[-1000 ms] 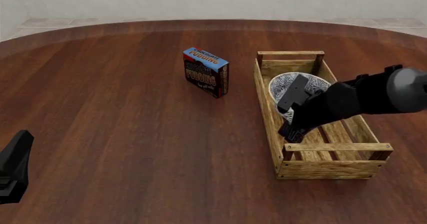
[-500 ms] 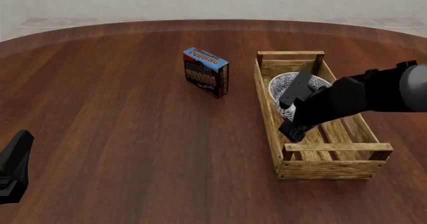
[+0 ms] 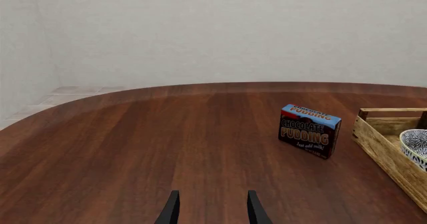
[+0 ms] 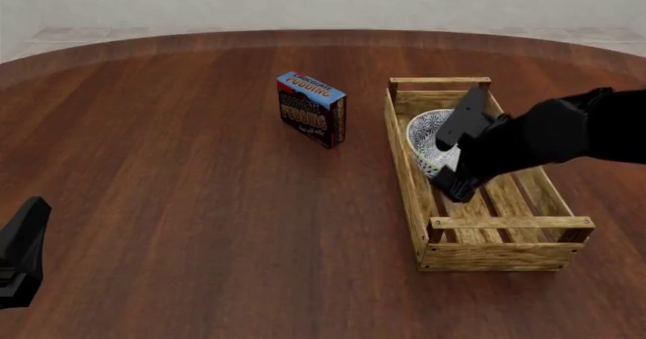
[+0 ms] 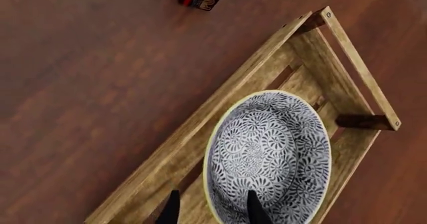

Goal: Pick up the bowl on the left and put it in the tray.

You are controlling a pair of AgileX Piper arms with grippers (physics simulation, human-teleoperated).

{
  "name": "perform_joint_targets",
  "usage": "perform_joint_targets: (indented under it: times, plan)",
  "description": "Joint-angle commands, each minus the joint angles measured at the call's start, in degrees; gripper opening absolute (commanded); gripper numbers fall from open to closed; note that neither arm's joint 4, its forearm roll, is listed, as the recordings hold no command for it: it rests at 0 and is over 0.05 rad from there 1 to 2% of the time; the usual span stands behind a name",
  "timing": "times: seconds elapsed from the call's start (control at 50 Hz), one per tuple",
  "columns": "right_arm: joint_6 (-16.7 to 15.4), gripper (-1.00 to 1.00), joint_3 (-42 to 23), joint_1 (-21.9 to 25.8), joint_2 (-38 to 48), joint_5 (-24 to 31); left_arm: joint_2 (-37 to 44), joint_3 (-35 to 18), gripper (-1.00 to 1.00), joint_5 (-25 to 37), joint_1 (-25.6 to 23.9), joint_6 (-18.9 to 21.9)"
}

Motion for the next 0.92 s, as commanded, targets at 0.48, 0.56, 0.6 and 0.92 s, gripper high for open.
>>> perform_joint_targets:
  times: [0.48,0.56,0.6,0.92]
  plan:
    - [-0.8,1.0,-1.6,-1.0,-14.2,8.3,0.0,0.0,1.0,0.0,0.0,0.0]
    - [0.0,1.0,-2.0,-0.6,-17.3,10.3,0.0,0.0,1.0,0.0,0.0,0.0]
    - [-1.8,1.0,-0.4,-2.2,-19.5,9.9,0.0,0.0,1.0,0.0,0.0,0.0]
    - [-0.1,1.0,0.3,-1.7,-31.9,15.8,0.0,0.0,1.0,0.0,0.0,0.0]
